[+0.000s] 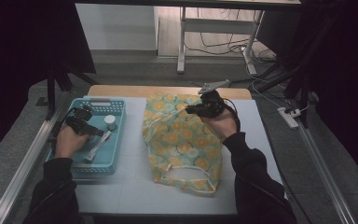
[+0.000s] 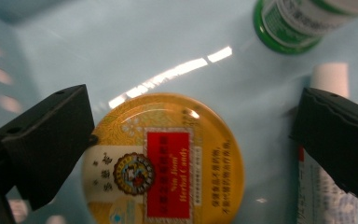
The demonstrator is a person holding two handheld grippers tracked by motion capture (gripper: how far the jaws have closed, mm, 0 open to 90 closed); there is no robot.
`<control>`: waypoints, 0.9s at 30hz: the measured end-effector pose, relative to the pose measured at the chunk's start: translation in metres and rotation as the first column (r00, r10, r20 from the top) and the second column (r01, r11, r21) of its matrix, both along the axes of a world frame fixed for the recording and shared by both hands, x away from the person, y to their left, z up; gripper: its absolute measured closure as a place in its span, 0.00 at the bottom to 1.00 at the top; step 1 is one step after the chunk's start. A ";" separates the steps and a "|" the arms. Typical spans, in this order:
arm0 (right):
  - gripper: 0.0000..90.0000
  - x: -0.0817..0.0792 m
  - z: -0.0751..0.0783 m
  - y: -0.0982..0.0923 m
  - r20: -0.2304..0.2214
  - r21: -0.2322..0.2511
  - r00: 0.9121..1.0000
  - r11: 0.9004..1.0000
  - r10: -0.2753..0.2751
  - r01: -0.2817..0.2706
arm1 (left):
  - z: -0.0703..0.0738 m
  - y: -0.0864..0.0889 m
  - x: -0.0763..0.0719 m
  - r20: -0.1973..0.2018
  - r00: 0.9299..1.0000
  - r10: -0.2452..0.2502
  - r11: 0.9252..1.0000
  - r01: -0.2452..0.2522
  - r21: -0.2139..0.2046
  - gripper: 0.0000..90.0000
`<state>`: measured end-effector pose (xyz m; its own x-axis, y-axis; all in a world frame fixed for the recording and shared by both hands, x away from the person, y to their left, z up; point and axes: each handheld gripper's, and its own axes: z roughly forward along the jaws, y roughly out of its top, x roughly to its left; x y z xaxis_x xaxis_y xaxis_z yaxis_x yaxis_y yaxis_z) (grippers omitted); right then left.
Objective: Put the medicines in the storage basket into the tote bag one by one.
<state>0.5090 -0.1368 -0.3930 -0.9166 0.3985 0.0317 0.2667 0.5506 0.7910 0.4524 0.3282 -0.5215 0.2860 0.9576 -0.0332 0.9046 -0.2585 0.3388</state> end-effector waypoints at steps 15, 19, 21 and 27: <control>1.00 -0.001 -0.002 0.004 0.000 -0.004 1.000 1.000 0.009 -0.009 | 0.008 0.007 -0.012 -0.088 0.996 -0.005 0.993 -0.006 -0.118 0.03; 1.00 -0.001 -0.002 0.004 -0.001 -0.003 1.000 1.000 0.011 -0.011 | 0.010 0.006 -0.015 -0.104 0.995 -0.009 0.996 0.000 -0.084 0.07; 1.00 -0.002 -0.002 0.004 0.000 -0.003 1.000 1.000 0.013 -0.013 | 0.010 0.006 -0.017 -0.111 0.994 -0.005 0.998 -0.002 -0.062 0.10; 1.00 -0.002 -0.003 0.003 0.001 0.001 1.000 1.000 0.012 -0.012 | 0.006 0.004 -0.020 -0.132 0.991 -0.021 1.000 0.021 0.000 0.22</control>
<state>0.5068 -0.1341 -0.3956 -0.9214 0.3874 0.0316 0.2596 0.5528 0.7919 0.4325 0.3321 -0.5158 0.2996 0.9514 -0.0707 0.9357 -0.2785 0.2167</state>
